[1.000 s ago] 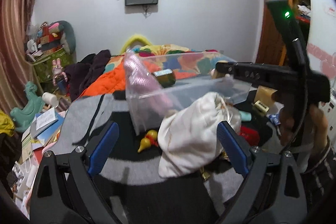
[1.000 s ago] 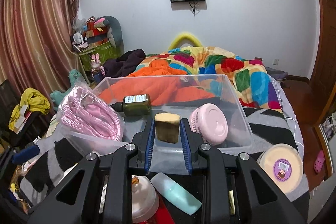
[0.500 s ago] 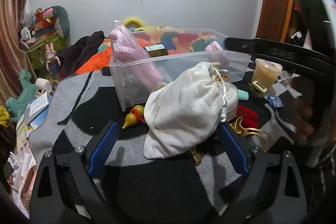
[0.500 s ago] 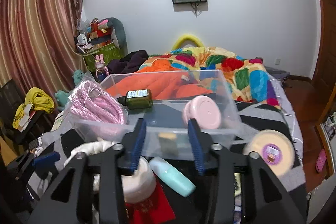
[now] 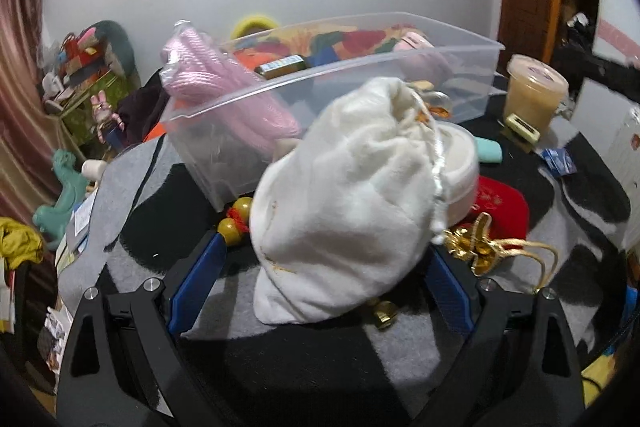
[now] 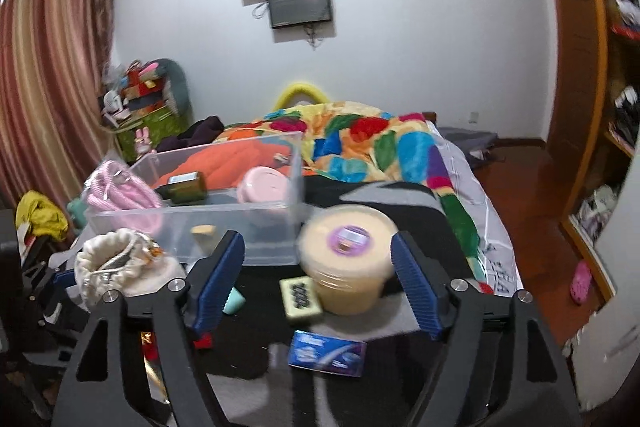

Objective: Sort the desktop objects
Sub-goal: 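Drop the beige bar into the bin with the right tool while the left tool approaches the white pouch, then grasp the white drawstring pouch with the left tool while the right tool grasps the cream tub, then lift and carry the white pouch and the cream tub over the clear bin, then lower both items into the bin and open both tools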

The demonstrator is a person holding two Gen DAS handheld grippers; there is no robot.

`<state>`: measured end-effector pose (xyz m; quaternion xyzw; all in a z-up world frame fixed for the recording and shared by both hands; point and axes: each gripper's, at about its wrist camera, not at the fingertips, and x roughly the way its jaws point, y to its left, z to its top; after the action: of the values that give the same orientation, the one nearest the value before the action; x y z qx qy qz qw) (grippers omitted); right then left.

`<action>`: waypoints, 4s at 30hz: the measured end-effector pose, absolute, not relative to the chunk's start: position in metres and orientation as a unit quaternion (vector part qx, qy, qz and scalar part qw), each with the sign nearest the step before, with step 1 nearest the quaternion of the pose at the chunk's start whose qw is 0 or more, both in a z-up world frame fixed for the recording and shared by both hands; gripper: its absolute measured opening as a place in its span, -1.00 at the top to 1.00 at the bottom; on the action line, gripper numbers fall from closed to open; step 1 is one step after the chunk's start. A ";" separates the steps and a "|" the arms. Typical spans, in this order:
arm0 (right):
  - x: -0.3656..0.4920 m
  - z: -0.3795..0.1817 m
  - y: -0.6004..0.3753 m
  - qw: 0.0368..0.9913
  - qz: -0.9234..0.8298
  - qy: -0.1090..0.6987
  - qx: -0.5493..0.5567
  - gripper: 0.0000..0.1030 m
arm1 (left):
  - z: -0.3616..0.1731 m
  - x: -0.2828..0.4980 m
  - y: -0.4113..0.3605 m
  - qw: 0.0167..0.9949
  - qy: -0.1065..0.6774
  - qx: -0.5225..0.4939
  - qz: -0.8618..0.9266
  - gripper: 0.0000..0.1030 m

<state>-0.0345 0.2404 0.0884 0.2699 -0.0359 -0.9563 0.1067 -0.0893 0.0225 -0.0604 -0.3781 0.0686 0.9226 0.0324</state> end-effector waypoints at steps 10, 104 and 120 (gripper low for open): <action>-0.056 0.059 0.259 0.111 -0.938 -0.084 0.319 -0.45 | -0.048 -0.099 0.025 0.012 0.097 -0.375 0.922 -0.85; -0.126 0.090 0.136 0.234 -0.921 -0.051 0.309 -0.06 | 0.024 -0.185 -0.016 0.096 -0.039 -0.317 0.943 0.80; -0.113 0.089 0.131 0.227 -0.911 0.065 0.338 0.11 | 0.006 -0.173 0.001 0.091 0.045 -0.326 0.940 0.58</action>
<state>-0.1134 0.1315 0.0889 0.3384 0.0654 -0.9109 0.2268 -0.1731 0.0014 0.0058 -0.3264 0.0451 0.9398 0.0906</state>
